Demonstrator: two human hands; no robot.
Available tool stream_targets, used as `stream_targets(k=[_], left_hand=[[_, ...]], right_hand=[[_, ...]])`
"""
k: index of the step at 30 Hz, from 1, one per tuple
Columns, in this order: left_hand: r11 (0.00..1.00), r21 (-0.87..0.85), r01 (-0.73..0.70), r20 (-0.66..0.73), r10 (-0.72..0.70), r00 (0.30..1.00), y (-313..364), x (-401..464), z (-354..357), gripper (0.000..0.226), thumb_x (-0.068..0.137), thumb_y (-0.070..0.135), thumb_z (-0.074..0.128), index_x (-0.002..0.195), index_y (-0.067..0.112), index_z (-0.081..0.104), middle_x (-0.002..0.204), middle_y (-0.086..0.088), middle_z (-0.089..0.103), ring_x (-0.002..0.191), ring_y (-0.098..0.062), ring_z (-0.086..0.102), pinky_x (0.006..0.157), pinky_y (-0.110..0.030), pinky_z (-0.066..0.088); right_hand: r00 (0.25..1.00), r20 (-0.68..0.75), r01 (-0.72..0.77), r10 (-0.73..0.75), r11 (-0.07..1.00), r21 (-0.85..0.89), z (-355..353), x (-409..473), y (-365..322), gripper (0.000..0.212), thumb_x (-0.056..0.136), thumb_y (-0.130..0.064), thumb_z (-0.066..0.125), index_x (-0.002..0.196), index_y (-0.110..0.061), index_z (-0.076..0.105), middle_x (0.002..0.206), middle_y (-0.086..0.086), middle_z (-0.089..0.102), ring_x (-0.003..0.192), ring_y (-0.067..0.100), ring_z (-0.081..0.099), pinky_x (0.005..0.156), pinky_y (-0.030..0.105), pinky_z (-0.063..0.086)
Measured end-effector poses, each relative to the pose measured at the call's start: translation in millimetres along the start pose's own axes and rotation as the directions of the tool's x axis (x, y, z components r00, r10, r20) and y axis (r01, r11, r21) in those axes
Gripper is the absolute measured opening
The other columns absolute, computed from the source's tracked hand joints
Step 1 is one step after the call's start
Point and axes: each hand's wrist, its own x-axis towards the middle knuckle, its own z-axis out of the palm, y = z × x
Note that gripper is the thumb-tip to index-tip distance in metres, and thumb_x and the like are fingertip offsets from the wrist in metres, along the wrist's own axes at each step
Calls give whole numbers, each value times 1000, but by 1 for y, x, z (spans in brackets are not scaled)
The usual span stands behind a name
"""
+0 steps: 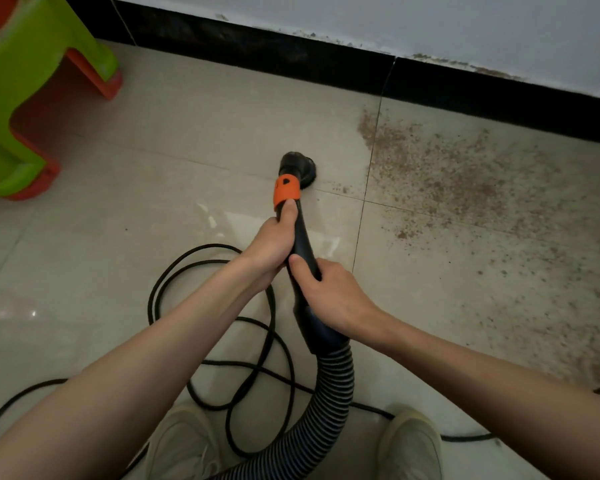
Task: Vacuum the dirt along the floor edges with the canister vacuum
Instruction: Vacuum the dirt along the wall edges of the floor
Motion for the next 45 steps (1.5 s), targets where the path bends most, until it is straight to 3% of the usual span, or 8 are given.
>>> stream_targets(k=[11,14,18,23,31,37,41,45], left_hand=[[998,35,42,196,-48,979,3,3,36,44,100,47,31,91,8,51,71,-7,58,57,-13,58,53,-21,49],[996,-31,89,165,-83,983,7,4,31,37,99,42,35,91,9,51,75,-8,57,68,-16,56,62,-25,48],[995,-78,60,18,-59,998,10,9,12,37,95,45,41,89,9,51,79,-8,53,73,-20,53,71,-31,47],[990,-132,44,-254,-76,964,-8,-1,-31,50,95,53,40,107,5,51,88,-9,59,81,-22,59,76,-34,50],[974,-226,-14,-432,-88,898,-32,-29,-59,42,98,49,36,89,11,50,79,-6,55,72,-19,56,76,-35,49],[989,-151,2,-222,-36,974,-31,-22,-8,42,97,48,37,102,10,53,89,-9,56,86,-24,57,88,-41,49],[1000,-14,-1,-23,1,1000,-24,-18,29,41,98,49,35,94,12,51,80,-6,52,79,-21,54,77,-35,47],[998,69,6,21,-7,1000,-23,-19,42,43,99,49,34,97,9,51,79,-5,52,74,-19,53,73,-32,46]], right_hand=[[986,-149,-83,79,996,-26,-11,-11,20,37,97,-54,39,74,-26,48,69,-6,58,62,7,55,49,22,34],[991,-116,-69,65,997,-31,-12,-9,18,38,98,-53,39,74,-25,48,69,-6,57,59,5,55,46,19,34],[1000,-6,-8,8,999,-36,-7,1,4,38,99,-51,40,74,-24,49,66,-6,57,54,4,54,37,8,32],[966,250,100,-66,987,-123,11,10,-16,42,100,-51,39,74,-21,51,68,-2,58,60,12,56,52,23,42],[881,462,209,-103,961,-183,27,9,-28,41,99,-51,41,77,-18,52,71,0,59,63,16,57,61,28,47],[978,208,57,-26,988,-143,6,-17,14,39,96,-53,42,73,-23,49,67,-4,59,58,11,59,52,21,41],[999,-5,-32,31,993,-115,-4,-31,38,37,94,-54,41,74,-24,50,65,-6,58,54,6,56,45,14,33],[997,-36,-66,63,995,-78,-9,-36,46,37,95,-52,41,75,-22,50,66,-5,58,55,6,55,43,12,32]])
